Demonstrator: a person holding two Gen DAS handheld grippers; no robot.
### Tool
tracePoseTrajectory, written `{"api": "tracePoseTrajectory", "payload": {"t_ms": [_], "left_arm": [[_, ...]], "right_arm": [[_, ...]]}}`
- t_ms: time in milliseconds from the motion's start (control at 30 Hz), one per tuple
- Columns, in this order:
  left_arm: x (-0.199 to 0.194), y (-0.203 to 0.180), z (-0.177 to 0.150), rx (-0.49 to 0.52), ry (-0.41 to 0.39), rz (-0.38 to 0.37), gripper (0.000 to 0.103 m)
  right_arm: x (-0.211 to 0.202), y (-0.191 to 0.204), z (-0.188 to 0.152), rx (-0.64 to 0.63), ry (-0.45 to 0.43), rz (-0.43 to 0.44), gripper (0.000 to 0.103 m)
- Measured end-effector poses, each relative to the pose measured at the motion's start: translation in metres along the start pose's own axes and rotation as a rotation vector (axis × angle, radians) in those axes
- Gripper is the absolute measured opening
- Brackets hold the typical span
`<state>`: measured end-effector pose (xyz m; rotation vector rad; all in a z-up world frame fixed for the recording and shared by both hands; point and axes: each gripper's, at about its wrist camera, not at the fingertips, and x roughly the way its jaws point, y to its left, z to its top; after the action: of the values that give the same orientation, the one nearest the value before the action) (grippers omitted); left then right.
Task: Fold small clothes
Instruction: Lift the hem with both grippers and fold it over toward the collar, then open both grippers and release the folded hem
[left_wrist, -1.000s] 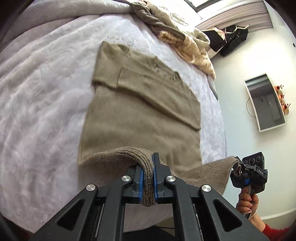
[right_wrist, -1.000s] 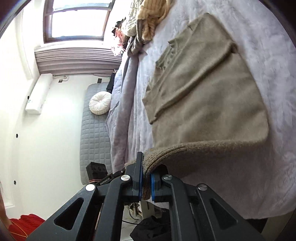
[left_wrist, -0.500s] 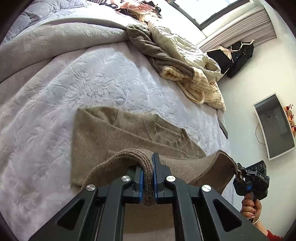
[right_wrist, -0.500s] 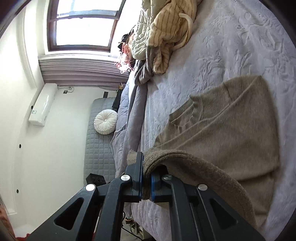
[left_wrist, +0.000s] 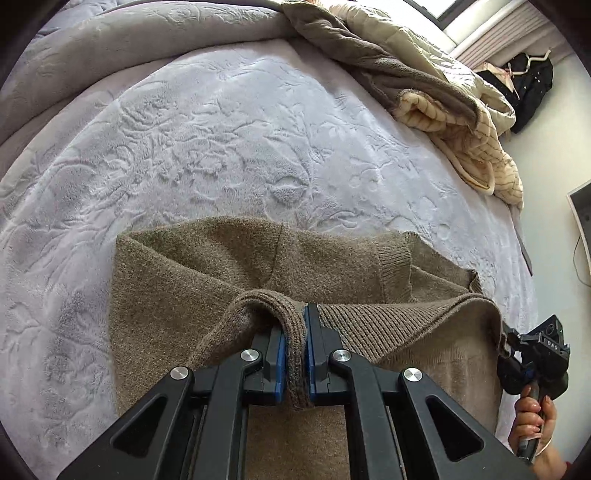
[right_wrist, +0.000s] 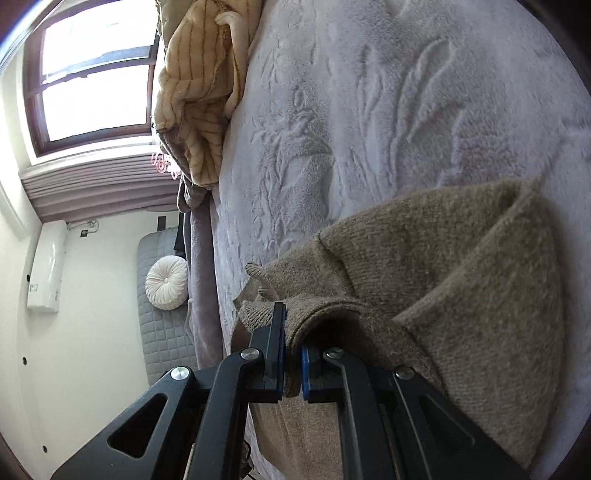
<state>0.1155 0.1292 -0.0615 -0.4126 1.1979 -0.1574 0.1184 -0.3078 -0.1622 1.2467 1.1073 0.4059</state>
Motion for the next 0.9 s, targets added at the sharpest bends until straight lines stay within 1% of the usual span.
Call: {"api": "tracePoseTrajectory", "payload": {"t_ms": [33, 67, 100, 133, 167, 233, 300, 333, 367, 400, 433, 500, 533, 567, 633, 700, 733, 767, 833, 900], "left_arm": [[-0.003, -0.004, 0.001, 0.021, 0.002, 0.026, 0.023], [-0.009, -0.010, 0.002, 0.045, -0.009, 0.071, 0.038], [-0.018, -0.014, 0.001, 0.065, -0.032, 0.093, 0.074], [-0.026, -0.018, 0.000, 0.077, -0.060, 0.122, 0.099], [-0.038, -0.023, -0.002, 0.103, -0.106, 0.169, 0.100], [-0.052, -0.029, -0.003, 0.139, -0.137, 0.200, 0.100], [-0.060, -0.030, -0.004, 0.136, -0.139, 0.199, 0.100], [-0.061, -0.029, -0.004, 0.138, -0.131, 0.186, 0.100], [-0.060, -0.029, -0.004, 0.139, -0.116, 0.170, 0.100], [-0.056, -0.030, -0.004, 0.139, -0.101, 0.155, 0.100], [-0.050, -0.032, -0.003, 0.137, -0.086, 0.140, 0.100], [-0.031, -0.034, -0.002, 0.124, -0.036, 0.090, 0.100], [-0.021, -0.035, -0.001, 0.106, -0.021, 0.081, 0.100], [-0.011, -0.035, 0.000, 0.090, -0.014, 0.089, 0.100], [0.003, -0.034, 0.002, 0.087, -0.033, 0.152, 0.100], [0.015, -0.027, 0.005, 0.082, -0.031, 0.200, 0.100], [0.019, -0.020, 0.005, 0.073, -0.027, 0.223, 0.100], [0.019, -0.014, 0.005, 0.070, -0.028, 0.236, 0.100], [0.012, -0.003, 0.005, 0.064, -0.031, 0.240, 0.100], [-0.001, 0.004, 0.002, 0.060, -0.033, 0.267, 0.100]], "right_arm": [[-0.002, 0.002, 0.000, -0.001, 0.000, 0.006, 0.010], [-0.005, 0.005, 0.001, -0.002, -0.004, 0.006, 0.011], [-0.009, 0.009, 0.000, -0.004, -0.007, 0.008, 0.012], [-0.014, 0.014, 0.000, -0.005, -0.012, 0.011, 0.021], [-0.018, 0.019, 0.002, -0.004, -0.025, 0.013, 0.041], [-0.029, 0.028, 0.004, 0.002, -0.073, 0.040, 0.067], [-0.041, 0.038, 0.005, -0.011, -0.116, 0.035, 0.067], [-0.044, 0.043, 0.005, -0.028, -0.118, 0.019, 0.064], [-0.047, 0.050, 0.004, -0.057, -0.115, -0.001, 0.051], [-0.046, 0.056, 0.002, -0.087, -0.102, -0.012, 0.041], [-0.043, 0.063, -0.001, -0.132, -0.074, -0.046, 0.025], [-0.031, 0.072, -0.006, -0.209, -0.023, -0.097, 0.022], [-0.022, 0.073, -0.009, -0.239, 0.001, -0.126, 0.021], [-0.014, 0.073, -0.011, -0.263, 0.017, -0.164, 0.021], [-0.002, 0.064, -0.012, -0.289, 0.033, -0.223, 0.021], [0.006, 0.051, -0.012, -0.313, 0.032, -0.315, 0.020], [0.008, 0.043, -0.011, -0.317, 0.027, -0.344, 0.012], [0.006, 0.036, -0.009, -0.309, 0.017, -0.345, 0.005], [-0.003, 0.026, -0.003, -0.265, -0.014, -0.323, 0.005], [-0.017, 0.023, 0.001, -0.234, -0.043, -0.306, 0.006]]}}
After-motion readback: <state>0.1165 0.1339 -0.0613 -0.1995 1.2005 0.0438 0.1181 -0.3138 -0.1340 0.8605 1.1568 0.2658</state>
